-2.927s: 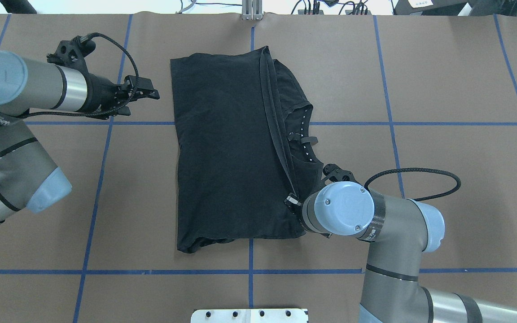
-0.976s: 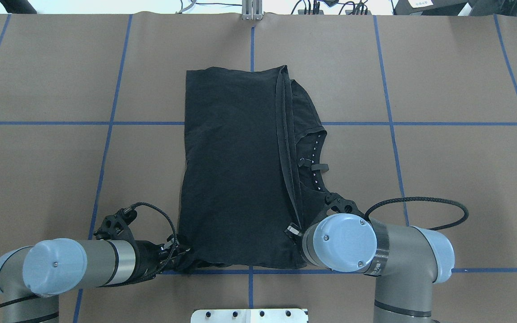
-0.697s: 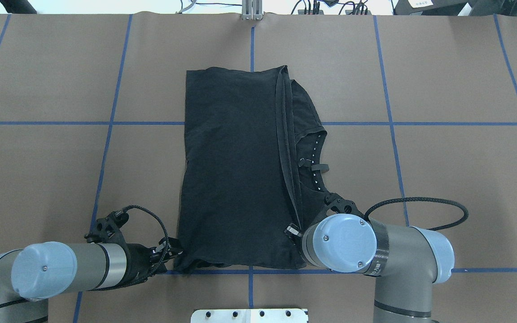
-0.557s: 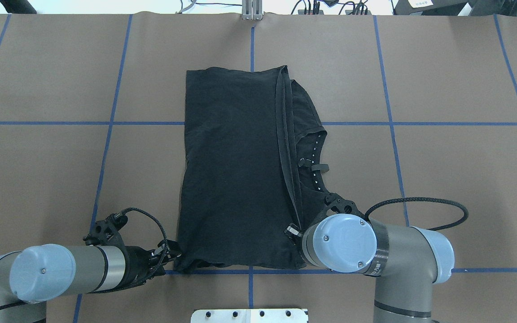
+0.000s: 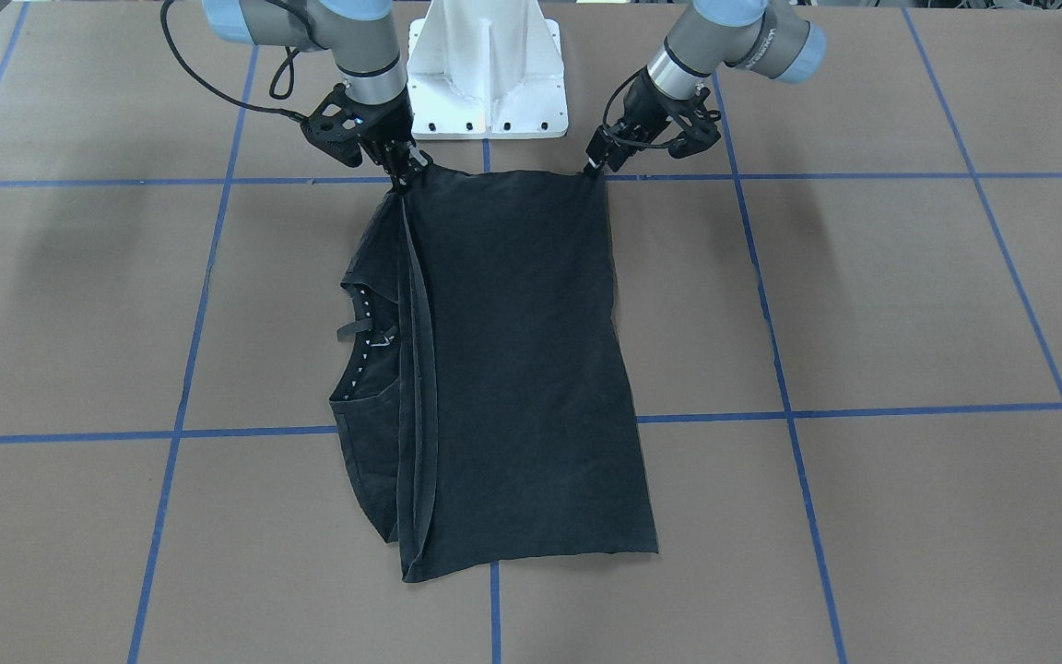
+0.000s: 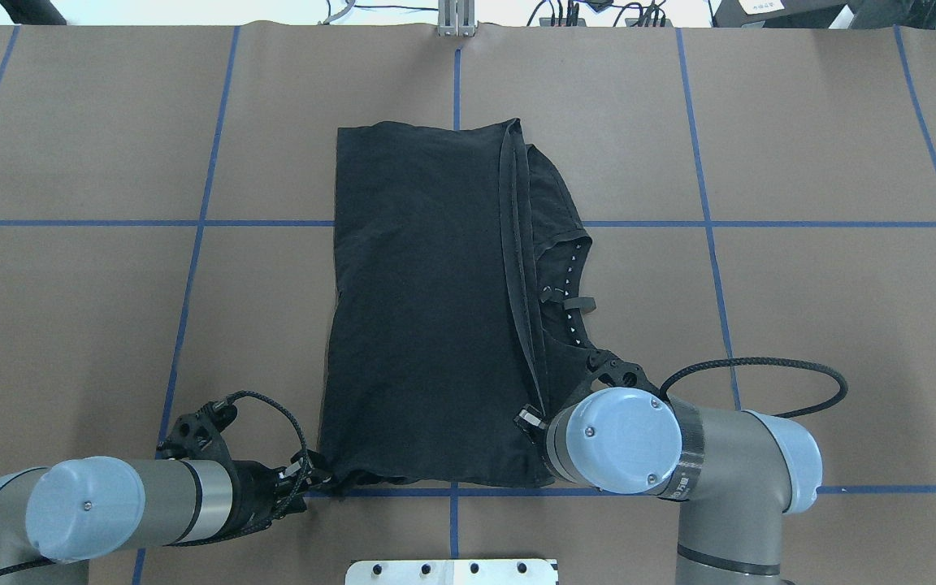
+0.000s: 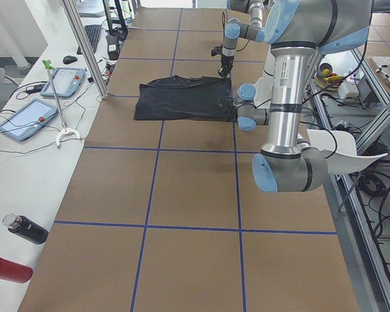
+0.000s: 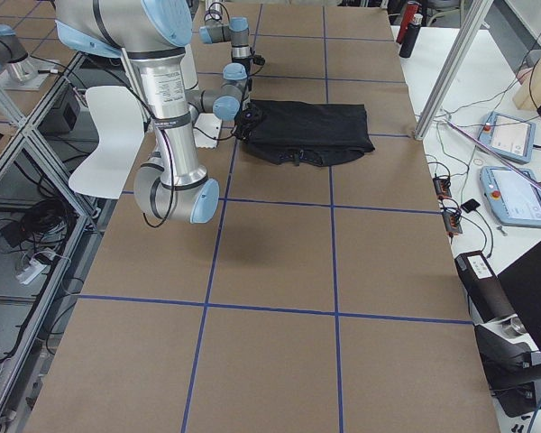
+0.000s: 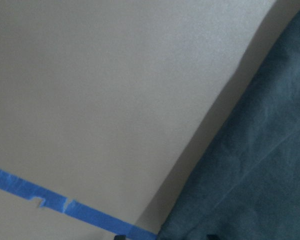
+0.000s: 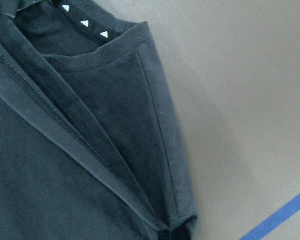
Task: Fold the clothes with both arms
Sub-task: 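Grasp the near edge corners of the shirt with both grippers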
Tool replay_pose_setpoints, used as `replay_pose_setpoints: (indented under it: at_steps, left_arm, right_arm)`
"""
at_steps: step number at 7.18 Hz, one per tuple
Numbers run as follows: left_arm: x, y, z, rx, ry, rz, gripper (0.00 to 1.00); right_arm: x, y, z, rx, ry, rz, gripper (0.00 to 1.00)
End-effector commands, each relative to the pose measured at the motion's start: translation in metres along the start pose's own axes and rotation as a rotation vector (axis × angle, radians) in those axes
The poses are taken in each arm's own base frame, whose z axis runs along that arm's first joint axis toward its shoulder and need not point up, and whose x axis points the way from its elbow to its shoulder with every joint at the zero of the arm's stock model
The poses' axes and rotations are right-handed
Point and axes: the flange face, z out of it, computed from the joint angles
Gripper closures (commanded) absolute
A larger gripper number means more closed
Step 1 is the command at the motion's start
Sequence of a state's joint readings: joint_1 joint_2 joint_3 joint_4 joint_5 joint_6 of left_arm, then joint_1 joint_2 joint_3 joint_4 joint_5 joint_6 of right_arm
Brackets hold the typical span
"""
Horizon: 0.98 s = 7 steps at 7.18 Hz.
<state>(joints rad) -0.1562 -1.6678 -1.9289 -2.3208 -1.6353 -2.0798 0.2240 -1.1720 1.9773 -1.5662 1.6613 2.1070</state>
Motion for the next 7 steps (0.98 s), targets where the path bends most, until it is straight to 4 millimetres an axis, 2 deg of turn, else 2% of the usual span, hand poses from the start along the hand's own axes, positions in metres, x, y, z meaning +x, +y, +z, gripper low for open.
replay_pose_setpoints:
  at_steps: [1,2,3,5,7]
  left_arm:
    - [0.001,0.005,0.003,-0.007,-0.002,-0.013,0.52]
    - [0.000,0.004,0.003,-0.007,-0.002,-0.025,0.79]
    - [0.002,0.004,0.003,0.011,0.010,-0.046,1.00]
    - [0.006,0.000,0.001,0.038,0.034,-0.055,1.00]
    - [0.015,0.003,-0.017,0.025,0.064,-0.056,1.00]
  right_arm:
    - [0.001,0.000,0.000,0.001,0.001,-0.001,1.00]
    - [0.001,0.000,0.000,0.001,0.001,-0.001,1.00]
    - [0.000,0.000,-0.001,-0.001,-0.001,-0.001,1.00]
    - [-0.001,0.000,0.000,-0.001,-0.001,-0.001,1.00]
    - [-0.001,0.000,-0.001,0.001,-0.004,0.000,1.00]
